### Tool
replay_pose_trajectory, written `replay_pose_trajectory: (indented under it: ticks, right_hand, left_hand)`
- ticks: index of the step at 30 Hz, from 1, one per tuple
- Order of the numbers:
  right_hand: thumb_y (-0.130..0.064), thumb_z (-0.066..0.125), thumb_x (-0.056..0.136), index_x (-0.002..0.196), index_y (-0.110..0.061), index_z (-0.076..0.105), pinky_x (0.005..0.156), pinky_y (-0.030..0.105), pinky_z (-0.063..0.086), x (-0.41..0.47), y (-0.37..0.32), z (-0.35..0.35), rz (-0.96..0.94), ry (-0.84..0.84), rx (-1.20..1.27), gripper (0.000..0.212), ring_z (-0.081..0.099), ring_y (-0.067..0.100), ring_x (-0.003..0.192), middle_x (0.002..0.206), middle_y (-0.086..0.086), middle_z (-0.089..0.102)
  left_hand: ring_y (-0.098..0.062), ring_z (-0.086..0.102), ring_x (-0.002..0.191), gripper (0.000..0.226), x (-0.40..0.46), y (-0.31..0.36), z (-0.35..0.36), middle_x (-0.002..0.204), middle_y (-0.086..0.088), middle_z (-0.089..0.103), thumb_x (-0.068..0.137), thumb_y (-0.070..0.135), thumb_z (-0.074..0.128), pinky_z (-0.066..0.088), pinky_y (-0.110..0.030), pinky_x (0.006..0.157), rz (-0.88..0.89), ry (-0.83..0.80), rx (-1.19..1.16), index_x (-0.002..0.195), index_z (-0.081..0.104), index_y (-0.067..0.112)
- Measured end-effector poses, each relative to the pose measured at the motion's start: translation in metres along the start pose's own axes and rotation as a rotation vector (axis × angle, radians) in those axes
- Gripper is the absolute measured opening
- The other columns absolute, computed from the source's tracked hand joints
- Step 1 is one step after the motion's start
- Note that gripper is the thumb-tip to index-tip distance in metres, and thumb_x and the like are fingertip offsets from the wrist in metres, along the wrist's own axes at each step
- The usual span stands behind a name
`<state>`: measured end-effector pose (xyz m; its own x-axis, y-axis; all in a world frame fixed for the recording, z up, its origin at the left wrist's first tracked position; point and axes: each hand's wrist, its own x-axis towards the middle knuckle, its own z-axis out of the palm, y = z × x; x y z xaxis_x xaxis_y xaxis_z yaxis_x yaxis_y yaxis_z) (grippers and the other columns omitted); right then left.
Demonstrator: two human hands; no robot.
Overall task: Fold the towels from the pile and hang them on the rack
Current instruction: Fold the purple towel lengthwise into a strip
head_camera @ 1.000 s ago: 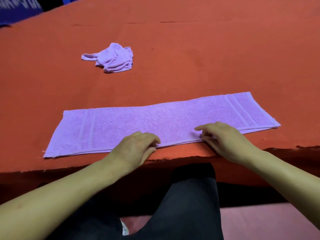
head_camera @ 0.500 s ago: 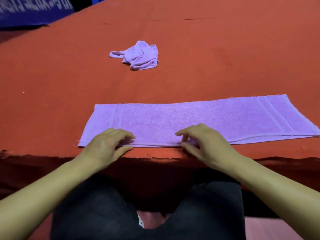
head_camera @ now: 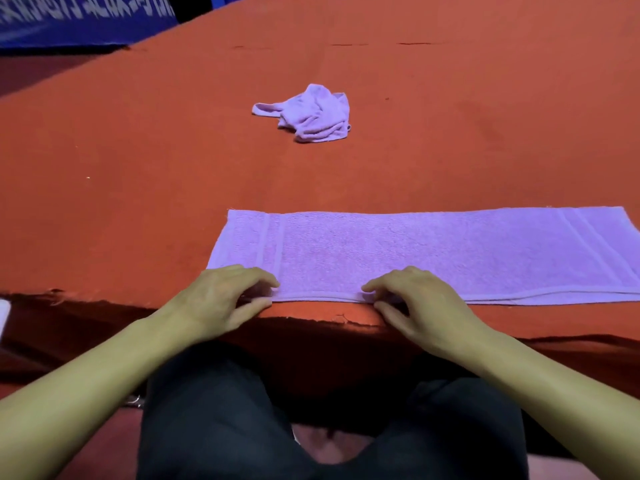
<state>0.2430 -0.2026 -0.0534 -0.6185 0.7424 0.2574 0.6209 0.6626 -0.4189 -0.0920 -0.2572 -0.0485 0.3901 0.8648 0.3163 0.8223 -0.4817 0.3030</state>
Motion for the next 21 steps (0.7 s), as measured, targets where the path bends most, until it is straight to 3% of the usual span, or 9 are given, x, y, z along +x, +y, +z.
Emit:
replay_pose_trajectory:
  ticks: [3,6,9,12,17,21]
  right_hand:
    - [-0.031,0.059,0.092,0.116,-0.037,0.062,0.071,0.033,0.047,0.015,-0.009,-0.007,0.048,-0.048,0.008,0.025,0.054,0.007,0.082,0.084,-0.020,0.064]
    - [-0.032,0.058,0.093,0.118,-0.038,0.060,0.070,0.030,0.045,0.046,-0.019,-0.008,0.067,-0.066,0.041,0.025,0.052,0.001,0.074,0.082,-0.021,0.063]
    - [-0.030,0.058,0.093,0.116,-0.035,0.061,0.069,0.028,0.042,0.085,-0.025,0.002,0.069,-0.075,0.054,0.024,0.051,-0.003,0.068,0.087,-0.021,0.062]
    - [-0.025,0.056,0.094,0.116,-0.032,0.062,0.074,0.029,0.044,0.123,-0.030,0.020,0.076,-0.061,0.052,0.024,0.052,0.005,0.076,0.091,-0.020,0.061]
    - [-0.020,0.056,0.093,0.116,-0.025,0.065,0.084,0.038,0.045,0.177,-0.032,0.044,0.076,0.020,-0.017,0.025,0.051,0.022,0.096,0.106,-0.006,0.065]
    - [-0.019,0.057,0.091,0.117,-0.025,0.063,0.088,0.042,0.046,0.205,-0.029,0.057,0.114,0.000,-0.042,0.028,0.052,0.026,0.098,0.110,-0.003,0.065]
  left_hand:
    - [0.008,0.062,0.071,0.030,0.011,-0.002,-0.012,0.084,0.023,0.069,0.084,0.051,0.054,0.044,-0.008,0.071,-0.157,0.014,-0.101,0.110,0.059,0.036]
    - [0.002,0.056,0.067,0.028,0.037,-0.032,-0.022,0.082,0.019,0.064,0.087,0.042,0.054,0.043,-0.020,0.071,-0.259,0.173,-0.015,0.107,0.066,0.025]
    - [-0.017,0.061,0.084,0.016,0.060,-0.081,-0.025,0.095,0.010,0.065,0.091,0.023,0.063,0.047,-0.034,0.083,-0.443,0.206,0.078,0.107,0.065,0.023]
    - [-0.015,0.061,0.096,0.026,0.074,-0.112,-0.022,0.107,0.007,0.065,0.091,0.031,0.066,0.043,-0.028,0.087,-0.628,0.106,-0.032,0.115,0.062,0.023]
    - [-0.005,0.058,0.073,0.022,0.089,-0.129,-0.023,0.081,0.008,0.068,0.086,0.027,0.073,0.045,-0.024,0.073,-0.585,0.035,-0.209,0.106,0.063,0.027]
    - [0.000,0.053,0.062,0.023,0.096,-0.144,-0.025,0.077,0.010,0.066,0.085,0.019,0.073,0.042,-0.022,0.069,-0.581,0.043,-0.253,0.105,0.064,0.025]
